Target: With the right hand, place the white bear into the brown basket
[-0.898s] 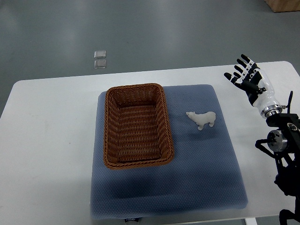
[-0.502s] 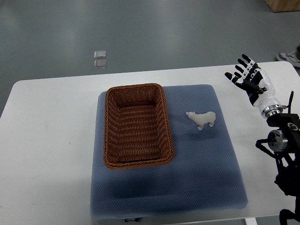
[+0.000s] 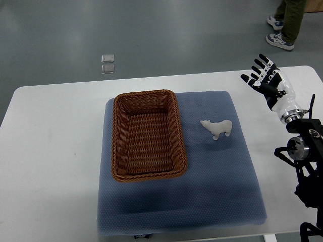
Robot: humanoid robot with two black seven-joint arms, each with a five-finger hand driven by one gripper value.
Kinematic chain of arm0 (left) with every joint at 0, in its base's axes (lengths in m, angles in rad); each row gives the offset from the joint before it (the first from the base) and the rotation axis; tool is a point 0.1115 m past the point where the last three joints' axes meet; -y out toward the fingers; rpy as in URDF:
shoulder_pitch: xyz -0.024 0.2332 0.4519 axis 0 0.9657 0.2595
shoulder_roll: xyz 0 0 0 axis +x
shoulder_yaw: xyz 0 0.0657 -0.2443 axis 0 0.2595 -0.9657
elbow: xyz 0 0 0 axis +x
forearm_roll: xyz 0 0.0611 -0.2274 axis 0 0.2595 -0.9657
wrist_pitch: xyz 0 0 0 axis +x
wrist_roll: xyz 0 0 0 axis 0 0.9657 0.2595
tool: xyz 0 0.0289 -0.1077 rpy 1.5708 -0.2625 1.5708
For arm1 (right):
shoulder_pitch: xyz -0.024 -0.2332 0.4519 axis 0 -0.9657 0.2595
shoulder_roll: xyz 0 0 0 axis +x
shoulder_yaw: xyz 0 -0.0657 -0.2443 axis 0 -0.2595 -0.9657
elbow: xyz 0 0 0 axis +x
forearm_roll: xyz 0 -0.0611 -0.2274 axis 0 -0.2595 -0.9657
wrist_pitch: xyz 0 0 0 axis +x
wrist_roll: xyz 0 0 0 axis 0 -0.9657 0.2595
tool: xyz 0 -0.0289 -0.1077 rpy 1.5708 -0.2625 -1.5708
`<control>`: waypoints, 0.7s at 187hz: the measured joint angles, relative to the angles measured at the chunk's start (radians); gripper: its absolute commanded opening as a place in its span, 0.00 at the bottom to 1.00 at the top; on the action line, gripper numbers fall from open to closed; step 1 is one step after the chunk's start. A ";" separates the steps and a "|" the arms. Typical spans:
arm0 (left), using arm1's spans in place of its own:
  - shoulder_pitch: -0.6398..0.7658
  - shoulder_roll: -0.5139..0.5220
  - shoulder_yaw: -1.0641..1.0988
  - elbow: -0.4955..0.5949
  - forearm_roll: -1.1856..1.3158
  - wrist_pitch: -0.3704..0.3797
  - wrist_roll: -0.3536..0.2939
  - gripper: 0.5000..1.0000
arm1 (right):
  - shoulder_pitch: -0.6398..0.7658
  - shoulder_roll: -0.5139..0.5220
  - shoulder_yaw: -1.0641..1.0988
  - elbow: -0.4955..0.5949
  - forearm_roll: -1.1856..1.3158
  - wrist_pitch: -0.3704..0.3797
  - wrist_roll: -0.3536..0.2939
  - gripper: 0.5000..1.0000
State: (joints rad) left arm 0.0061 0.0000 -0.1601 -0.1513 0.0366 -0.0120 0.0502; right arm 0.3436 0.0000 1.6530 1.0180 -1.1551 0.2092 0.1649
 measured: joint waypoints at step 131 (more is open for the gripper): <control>0.000 0.000 0.000 -0.001 0.000 0.000 0.000 1.00 | 0.009 0.000 0.005 -0.021 0.062 0.095 0.011 0.85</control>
State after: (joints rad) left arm 0.0062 0.0000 -0.1601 -0.1518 0.0367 -0.0124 0.0504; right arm 0.3526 0.0000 1.6584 0.9971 -1.0935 0.3045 0.1754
